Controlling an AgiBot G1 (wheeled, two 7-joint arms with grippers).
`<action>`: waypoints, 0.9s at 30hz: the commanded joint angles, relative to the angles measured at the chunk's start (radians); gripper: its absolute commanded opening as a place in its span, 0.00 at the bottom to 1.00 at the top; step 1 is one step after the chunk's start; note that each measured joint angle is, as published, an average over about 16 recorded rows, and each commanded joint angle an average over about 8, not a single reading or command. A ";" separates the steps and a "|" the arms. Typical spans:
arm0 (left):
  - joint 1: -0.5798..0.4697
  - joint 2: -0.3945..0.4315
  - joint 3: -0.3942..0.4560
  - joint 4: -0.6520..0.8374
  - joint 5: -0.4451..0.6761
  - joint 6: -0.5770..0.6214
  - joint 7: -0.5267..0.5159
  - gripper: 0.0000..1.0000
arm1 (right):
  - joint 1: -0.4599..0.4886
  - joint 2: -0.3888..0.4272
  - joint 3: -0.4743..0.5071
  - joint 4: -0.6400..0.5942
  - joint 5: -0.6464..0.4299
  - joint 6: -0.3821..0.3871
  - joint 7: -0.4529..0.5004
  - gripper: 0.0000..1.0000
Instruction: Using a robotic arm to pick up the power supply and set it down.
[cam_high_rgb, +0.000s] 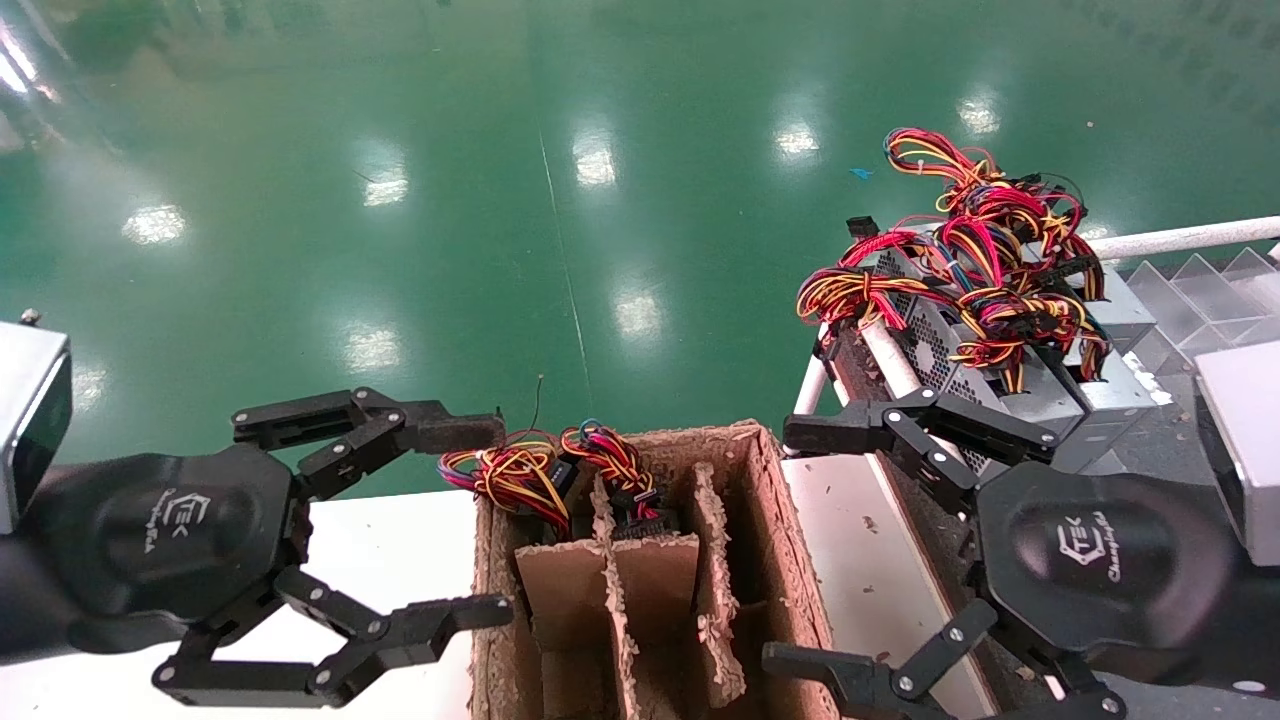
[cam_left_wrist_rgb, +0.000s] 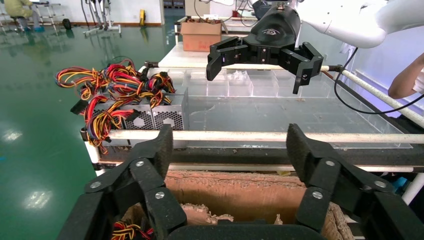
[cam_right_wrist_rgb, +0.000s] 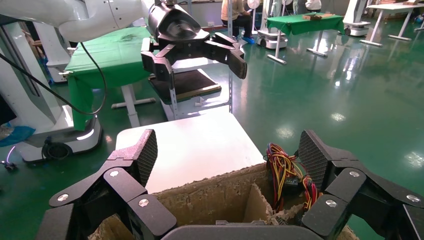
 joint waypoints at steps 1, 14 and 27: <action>0.000 0.000 0.000 0.000 0.000 0.000 0.000 0.00 | 0.000 0.000 0.000 0.000 0.000 0.000 0.000 1.00; 0.000 0.000 0.000 0.000 0.000 0.000 0.000 0.00 | 0.000 -0.002 -0.004 -0.003 -0.009 0.011 0.006 1.00; 0.000 0.000 0.000 0.000 0.000 0.000 0.000 0.00 | 0.026 -0.049 -0.084 0.045 -0.245 0.220 0.078 1.00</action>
